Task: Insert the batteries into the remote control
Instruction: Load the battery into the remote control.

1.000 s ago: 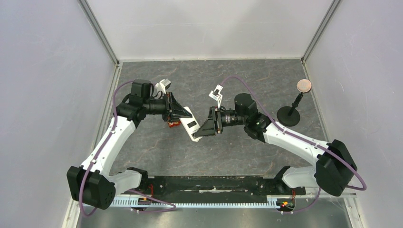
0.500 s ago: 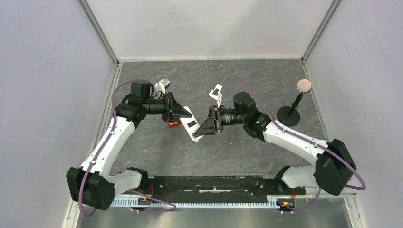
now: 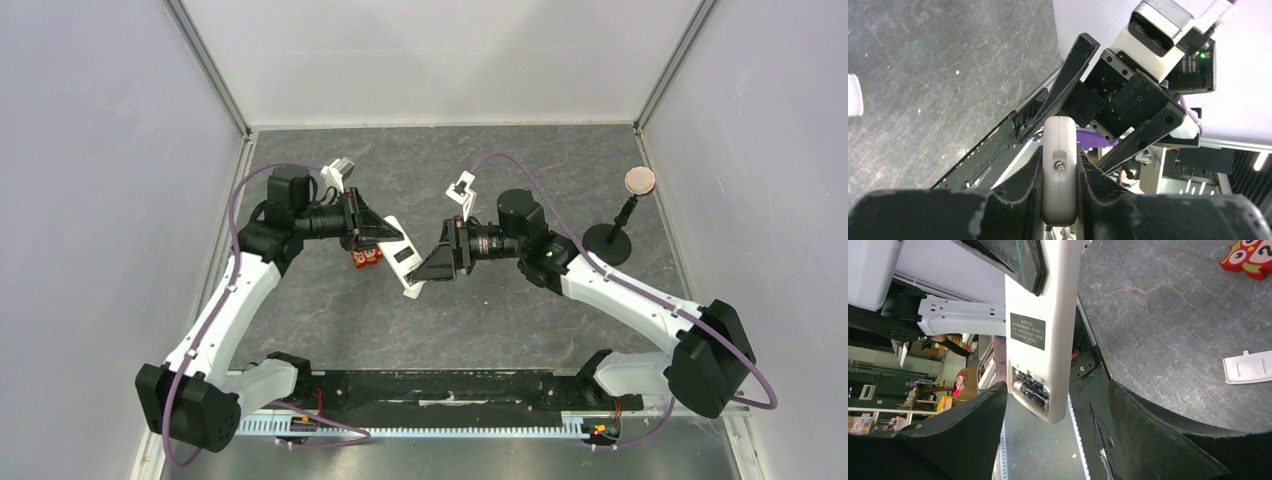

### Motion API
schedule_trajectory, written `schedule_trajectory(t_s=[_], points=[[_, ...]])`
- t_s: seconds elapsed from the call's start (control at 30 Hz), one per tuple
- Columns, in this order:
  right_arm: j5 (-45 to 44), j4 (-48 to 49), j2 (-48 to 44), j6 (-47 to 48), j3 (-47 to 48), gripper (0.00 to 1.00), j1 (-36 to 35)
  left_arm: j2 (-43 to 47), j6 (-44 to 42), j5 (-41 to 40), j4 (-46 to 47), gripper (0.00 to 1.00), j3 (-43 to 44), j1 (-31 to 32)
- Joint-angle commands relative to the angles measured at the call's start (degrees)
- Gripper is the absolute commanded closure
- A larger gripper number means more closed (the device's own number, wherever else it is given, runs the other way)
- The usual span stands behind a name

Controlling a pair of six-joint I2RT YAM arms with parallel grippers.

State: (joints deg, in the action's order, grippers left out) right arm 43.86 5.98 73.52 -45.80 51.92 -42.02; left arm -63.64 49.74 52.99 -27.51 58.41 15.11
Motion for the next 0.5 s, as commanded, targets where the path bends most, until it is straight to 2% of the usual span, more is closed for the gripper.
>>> schedule_trajectory(t_s=[0.0,0.13,0.23,0.33,0.47], points=[[-1.22,1.01,-3.81,0.54,1.9,0.23,0.72,3.78,1.51,0.39,9.02,0.98,-0.82,-0.15],[-7.27,-0.62,-6.8,2.05,0.66,0.19,1.91,6.2,-4.21,-5.92,6.31,0.98,-0.42,-0.6],[-17.58,-7.7,-8.02,6.24,1.24,0.19,2.04,9.54,-9.37,-20.45,-0.62,0.98,0.36,-0.61],[-25.21,-13.48,-6.19,12.33,1.13,0.24,1.91,13.74,-11.35,-34.12,-4.59,0.98,-0.23,-0.62],[-34.48,-15.03,-1.3,19.22,-0.32,0.32,-3.0,19.95,-11.13,-43.62,-5.1,0.98,-3.2,-0.61]])
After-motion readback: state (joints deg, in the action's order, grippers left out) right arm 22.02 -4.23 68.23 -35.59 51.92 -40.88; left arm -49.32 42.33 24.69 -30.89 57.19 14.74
